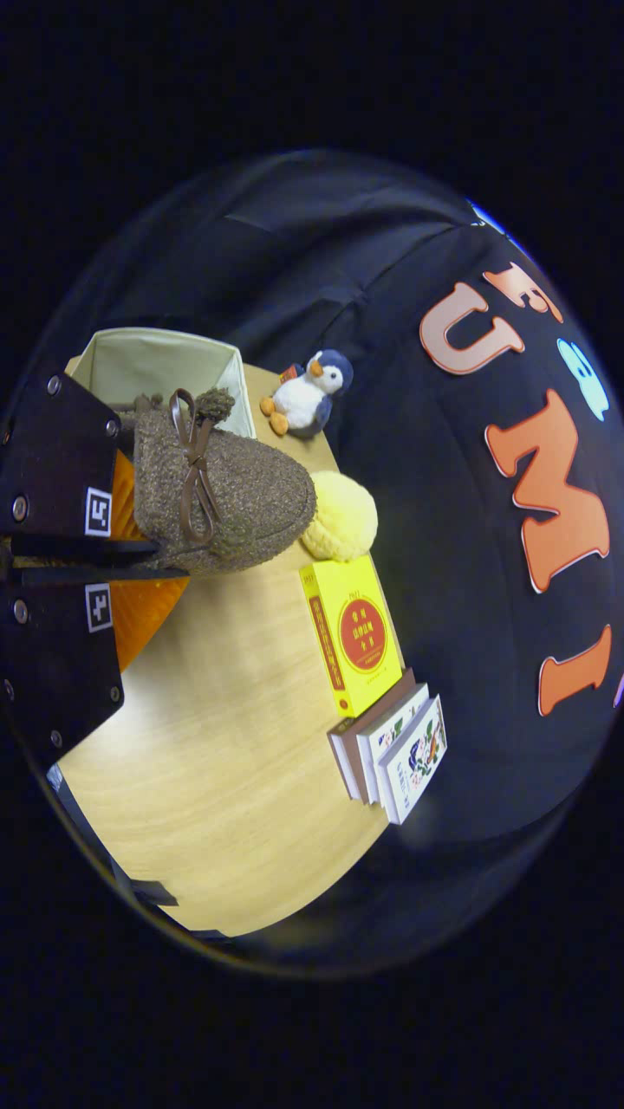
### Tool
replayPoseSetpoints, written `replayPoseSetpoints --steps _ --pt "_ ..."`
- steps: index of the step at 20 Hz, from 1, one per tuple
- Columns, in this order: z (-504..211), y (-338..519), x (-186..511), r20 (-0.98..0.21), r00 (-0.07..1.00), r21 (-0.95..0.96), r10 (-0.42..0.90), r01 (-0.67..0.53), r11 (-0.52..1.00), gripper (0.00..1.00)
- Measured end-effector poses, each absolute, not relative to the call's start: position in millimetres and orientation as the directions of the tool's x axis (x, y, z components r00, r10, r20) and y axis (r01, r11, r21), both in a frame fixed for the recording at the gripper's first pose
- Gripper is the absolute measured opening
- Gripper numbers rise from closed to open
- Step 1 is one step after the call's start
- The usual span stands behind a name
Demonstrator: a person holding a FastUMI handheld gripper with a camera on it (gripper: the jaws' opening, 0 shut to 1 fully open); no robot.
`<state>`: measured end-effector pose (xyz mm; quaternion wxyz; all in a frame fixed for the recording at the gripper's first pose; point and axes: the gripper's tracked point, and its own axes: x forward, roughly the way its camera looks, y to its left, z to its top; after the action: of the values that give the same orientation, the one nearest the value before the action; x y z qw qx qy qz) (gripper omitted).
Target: Open the storage box then place both shoes into the box .Put the left shoe in first, then the right shoe, with the right side of both shoes facing outward in a uniform manner.
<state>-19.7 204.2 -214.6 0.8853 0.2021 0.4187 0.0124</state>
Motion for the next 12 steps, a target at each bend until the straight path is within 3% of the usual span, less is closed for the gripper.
replayPoseSetpoints --steps 5,12 --pt "-201 275 -16 -0.727 0.627 0.408 0.279 0.067 0.911 0.06" --pt "-236 329 -18 -0.778 0.549 0.376 0.306 0.017 0.926 0.06"
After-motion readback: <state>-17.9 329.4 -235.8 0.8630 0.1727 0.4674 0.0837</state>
